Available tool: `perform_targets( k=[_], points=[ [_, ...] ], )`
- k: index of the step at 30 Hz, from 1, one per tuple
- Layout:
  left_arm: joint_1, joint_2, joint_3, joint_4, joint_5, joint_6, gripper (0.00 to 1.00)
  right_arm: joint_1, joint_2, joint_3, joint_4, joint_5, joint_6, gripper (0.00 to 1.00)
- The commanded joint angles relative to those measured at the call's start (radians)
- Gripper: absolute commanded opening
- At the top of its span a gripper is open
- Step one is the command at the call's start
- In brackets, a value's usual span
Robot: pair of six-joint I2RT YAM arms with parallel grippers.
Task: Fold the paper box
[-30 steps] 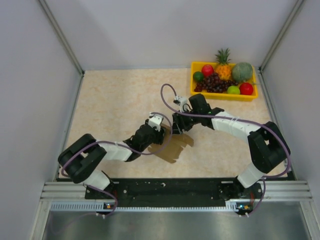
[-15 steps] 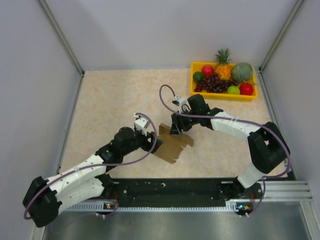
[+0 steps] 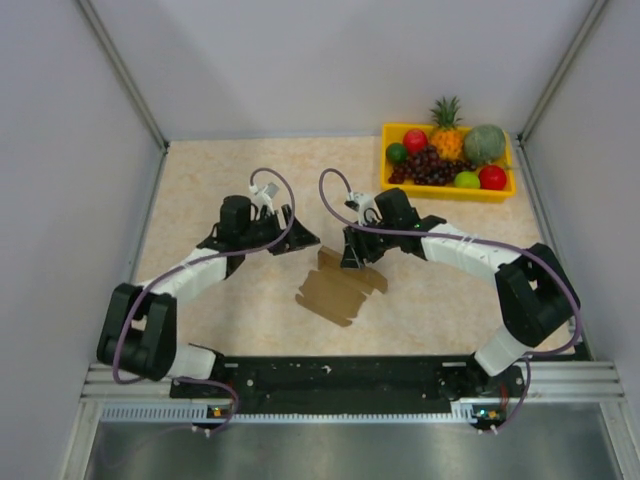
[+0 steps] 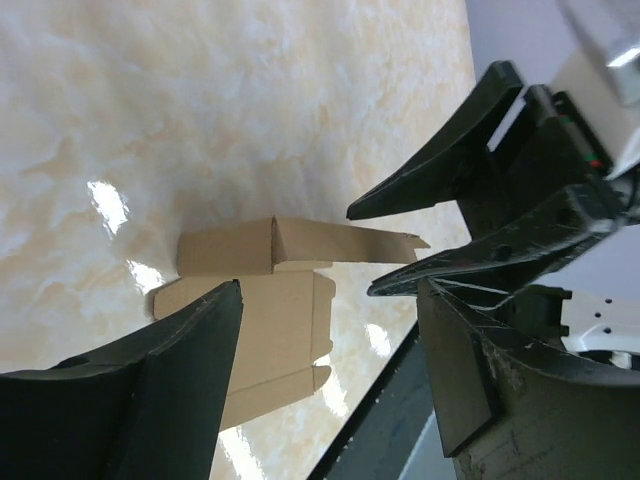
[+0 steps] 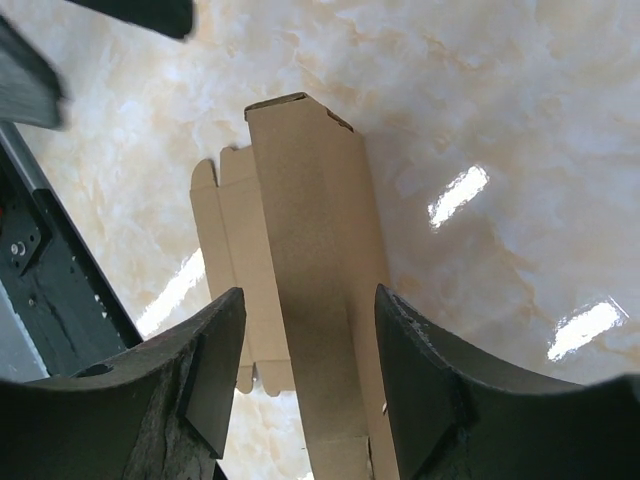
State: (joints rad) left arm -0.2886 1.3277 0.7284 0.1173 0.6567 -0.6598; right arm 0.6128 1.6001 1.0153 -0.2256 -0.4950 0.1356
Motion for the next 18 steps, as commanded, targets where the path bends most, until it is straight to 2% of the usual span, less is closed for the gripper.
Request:
perform_targets(
  k=[1, 4, 5, 9, 13, 18],
  points=[
    [-0.007, 0.123, 0.035, 0.179, 0.152, -0.052, 0.74, 0.013, -0.032, 0.009, 0.026, 0.007, 0.007, 0.53],
    [-0.024, 0.197, 0.057, 0.18, 0.149, -0.049, 0.71, 0.011, -0.028, 0.009, 0.032, -0.002, 0.009, 0.52],
    [-0.035, 0.214, 0.069, 0.188, 0.141, -0.046, 0.66, 0.011, -0.028, 0.008, 0.032, -0.004, 0.009, 0.51],
    [-0.041, 0.275, 0.075, 0.212, 0.115, -0.05, 0.58, 0.013, -0.031, 0.006, 0.032, -0.004, 0.007, 0.5],
    [-0.043, 0.294, 0.101, 0.194, 0.086, -0.021, 0.54, 0.015, -0.032, 0.008, 0.032, -0.01, 0.004, 0.5],
    [-0.049, 0.304, 0.1, 0.166, 0.087, -0.004, 0.43, 0.013, -0.028, 0.016, 0.032, -0.01, 0.002, 0.49]
  ],
)
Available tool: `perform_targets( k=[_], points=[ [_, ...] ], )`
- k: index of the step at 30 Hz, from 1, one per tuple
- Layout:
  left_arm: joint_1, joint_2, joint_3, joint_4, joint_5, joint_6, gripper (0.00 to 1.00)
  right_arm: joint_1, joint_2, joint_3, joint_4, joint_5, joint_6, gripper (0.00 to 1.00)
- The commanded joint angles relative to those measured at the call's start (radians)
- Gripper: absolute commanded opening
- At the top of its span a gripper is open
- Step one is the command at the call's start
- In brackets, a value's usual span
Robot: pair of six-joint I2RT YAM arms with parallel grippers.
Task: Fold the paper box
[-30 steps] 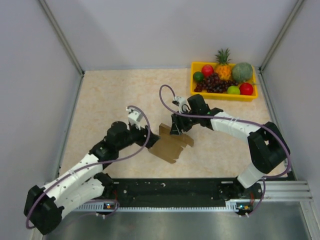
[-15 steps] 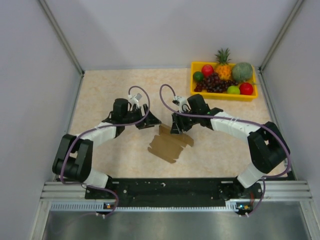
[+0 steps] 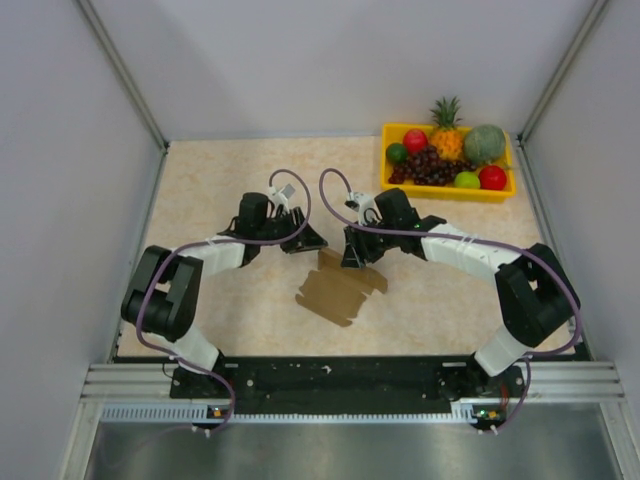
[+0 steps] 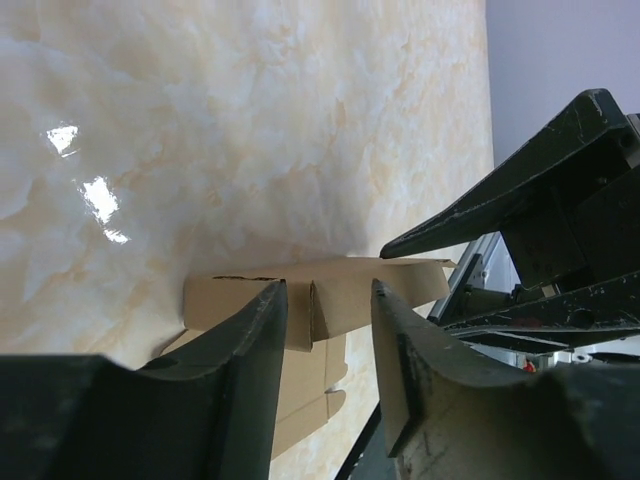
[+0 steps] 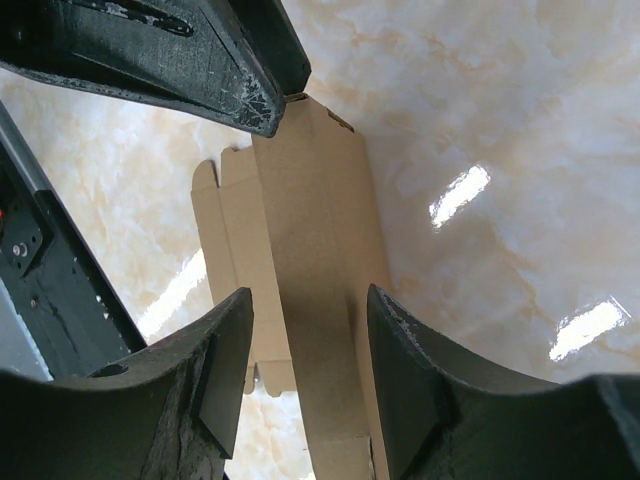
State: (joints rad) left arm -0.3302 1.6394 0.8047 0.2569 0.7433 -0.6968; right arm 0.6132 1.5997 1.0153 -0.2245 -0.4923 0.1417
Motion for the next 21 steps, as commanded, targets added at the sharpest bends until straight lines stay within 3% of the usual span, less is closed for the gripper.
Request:
perform_targets(
  k=[1, 10, 21],
  points=[
    [-0.009, -0.015, 0.015, 0.022, -0.002, 0.037, 0.42, 0.014, -0.027, 0.016, 0.03, -0.012, -0.004, 0.49],
    [-0.015, -0.039, -0.024, 0.002, -0.01, 0.062, 0.45, 0.022, -0.027, 0.011, 0.025, -0.005, -0.005, 0.48],
    [-0.023, -0.038, -0.055, 0.028, -0.022, 0.074, 0.36, 0.039, -0.023, 0.012, 0.02, 0.024, -0.008, 0.47]
  ],
)
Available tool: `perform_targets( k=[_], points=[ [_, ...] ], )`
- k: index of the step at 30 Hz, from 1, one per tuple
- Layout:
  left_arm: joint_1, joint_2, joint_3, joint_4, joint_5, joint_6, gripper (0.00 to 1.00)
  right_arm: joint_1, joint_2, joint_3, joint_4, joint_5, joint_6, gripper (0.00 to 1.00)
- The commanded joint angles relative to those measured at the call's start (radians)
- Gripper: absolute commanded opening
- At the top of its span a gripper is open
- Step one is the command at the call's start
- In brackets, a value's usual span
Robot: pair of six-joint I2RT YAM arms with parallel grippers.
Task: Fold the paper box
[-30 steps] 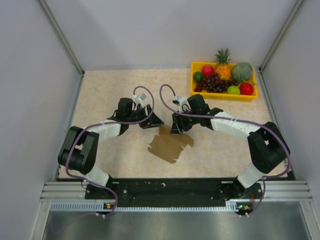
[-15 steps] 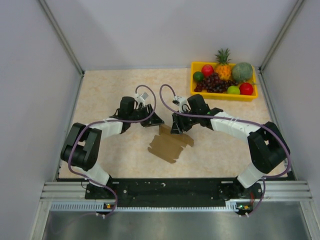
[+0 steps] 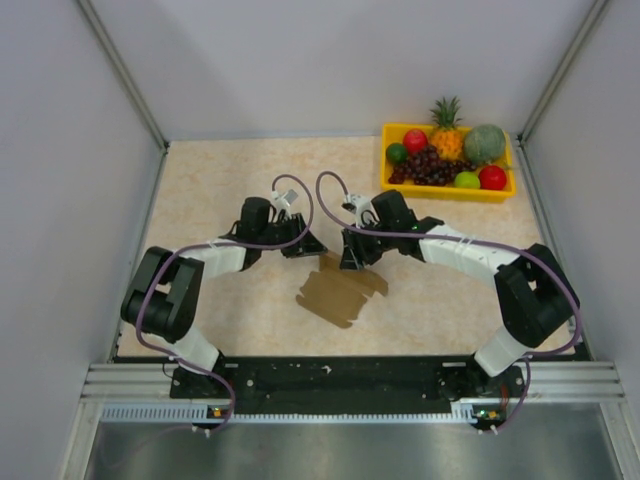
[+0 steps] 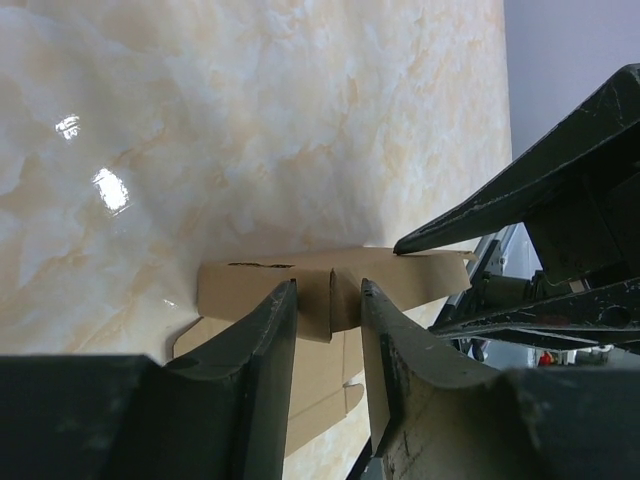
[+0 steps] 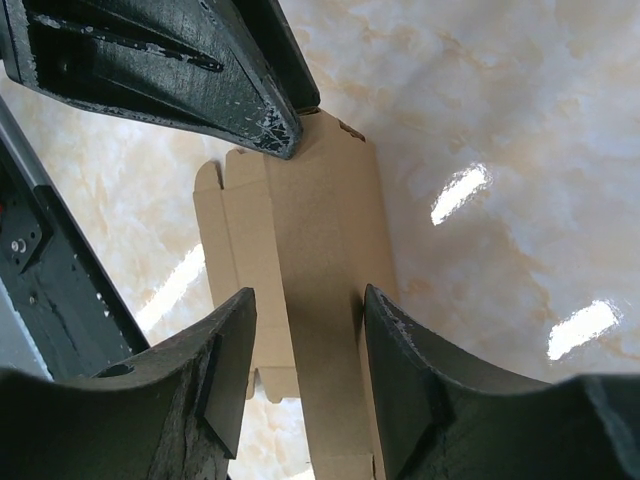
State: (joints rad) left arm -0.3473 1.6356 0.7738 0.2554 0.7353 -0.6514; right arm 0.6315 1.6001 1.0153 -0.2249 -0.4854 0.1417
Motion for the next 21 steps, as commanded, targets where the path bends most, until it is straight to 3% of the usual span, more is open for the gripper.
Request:
perform_targets(
  k=[1, 10, 21],
  points=[
    [-0.005, -0.033, -0.027, 0.034, -0.014, 0.03, 0.35, 0.025, -0.023, 0.011, 0.016, 0.037, -0.01, 0.46],
    [-0.015, -0.014, -0.09, 0.122, -0.045, 0.041, 0.27, 0.069, -0.025, -0.014, 0.038, 0.114, -0.005, 0.44],
    [-0.016, 0.018, -0.108, 0.113, -0.094, 0.078, 0.2, 0.071, -0.026, 0.003, 0.035, 0.084, 0.018, 0.48]
  ],
)
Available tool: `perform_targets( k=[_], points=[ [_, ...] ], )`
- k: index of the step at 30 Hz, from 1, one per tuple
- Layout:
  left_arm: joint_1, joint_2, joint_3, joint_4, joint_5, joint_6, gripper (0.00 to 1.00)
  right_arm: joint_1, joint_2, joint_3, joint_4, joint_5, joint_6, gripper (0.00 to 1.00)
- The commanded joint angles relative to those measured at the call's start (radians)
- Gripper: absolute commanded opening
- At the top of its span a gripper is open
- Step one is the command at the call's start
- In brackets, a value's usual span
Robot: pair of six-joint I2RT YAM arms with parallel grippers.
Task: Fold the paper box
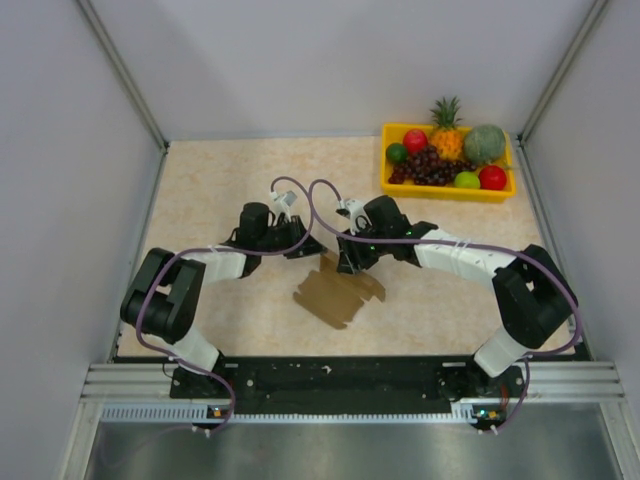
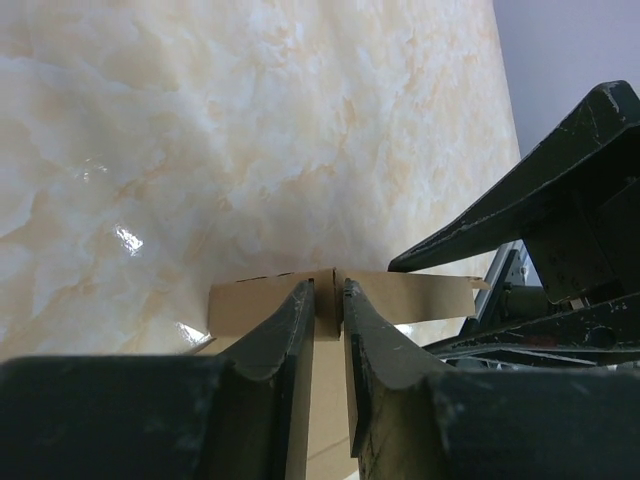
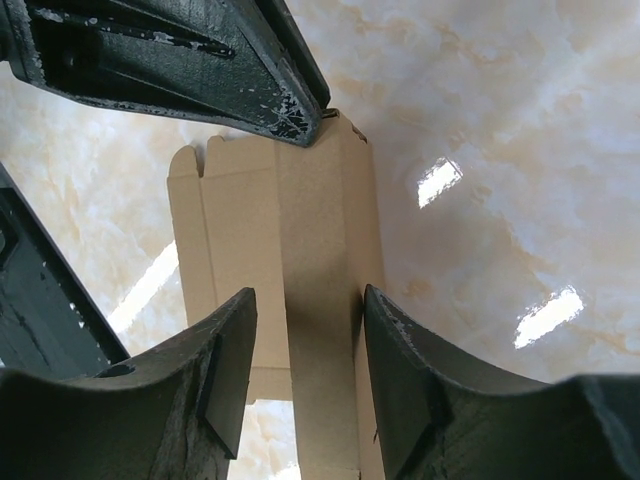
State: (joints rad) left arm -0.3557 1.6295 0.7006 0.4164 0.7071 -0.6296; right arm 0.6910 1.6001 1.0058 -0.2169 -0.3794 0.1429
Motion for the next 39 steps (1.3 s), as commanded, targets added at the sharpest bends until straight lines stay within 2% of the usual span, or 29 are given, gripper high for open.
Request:
perform_targets(
  k=[1, 2, 5, 13, 17, 21, 25, 31, 34, 39],
  points=[
    [-0.008, 0.029, -0.033, -0.051, -0.064, 0.059, 0.2, 0.01, -0.026, 0.019, 0.027, -0.035, 0.024, 0.49],
    [-0.008, 0.029, -0.032, -0.066, -0.072, 0.07, 0.21, 0.01, -0.022, 0.025, 0.025, -0.035, 0.038, 0.49],
    [-0.008, 0.003, -0.026, -0.077, -0.083, 0.082, 0.33, 0.012, -0.017, 0.036, 0.016, -0.032, 0.031, 0.49],
    [-0.008, -0.166, 0.079, -0.318, -0.176, 0.168, 0.59, 0.012, -0.046, 0.051, -0.002, -0.013, 0.027, 0.54],
    [-0.006, -0.223, 0.093, -0.384, -0.205, 0.202, 0.64, 0.01, -0.049, 0.066, -0.013, -0.007, 0.049, 0.59],
    [-0.005, -0.275, 0.071, -0.41, -0.232, 0.232, 0.67, 0.01, -0.057, 0.077, -0.021, 0.0, 0.053, 0.61],
    [-0.005, -0.248, 0.071, -0.387, -0.203, 0.225, 0.69, 0.008, -0.077, 0.077, -0.029, 0.011, 0.057, 0.62],
    [-0.005, -0.1, 0.12, -0.304, -0.113, 0.171, 0.55, 0.008, -0.072, 0.071, -0.03, 0.022, 0.058, 0.59],
    [-0.005, -0.082, 0.114, -0.285, -0.116, 0.168, 0.54, 0.01, -0.069, 0.062, -0.03, 0.022, 0.057, 0.58],
    [-0.005, -0.066, 0.096, -0.24, -0.098, 0.148, 0.58, 0.008, -0.052, 0.057, -0.027, -0.003, 0.053, 0.54]
  ],
)
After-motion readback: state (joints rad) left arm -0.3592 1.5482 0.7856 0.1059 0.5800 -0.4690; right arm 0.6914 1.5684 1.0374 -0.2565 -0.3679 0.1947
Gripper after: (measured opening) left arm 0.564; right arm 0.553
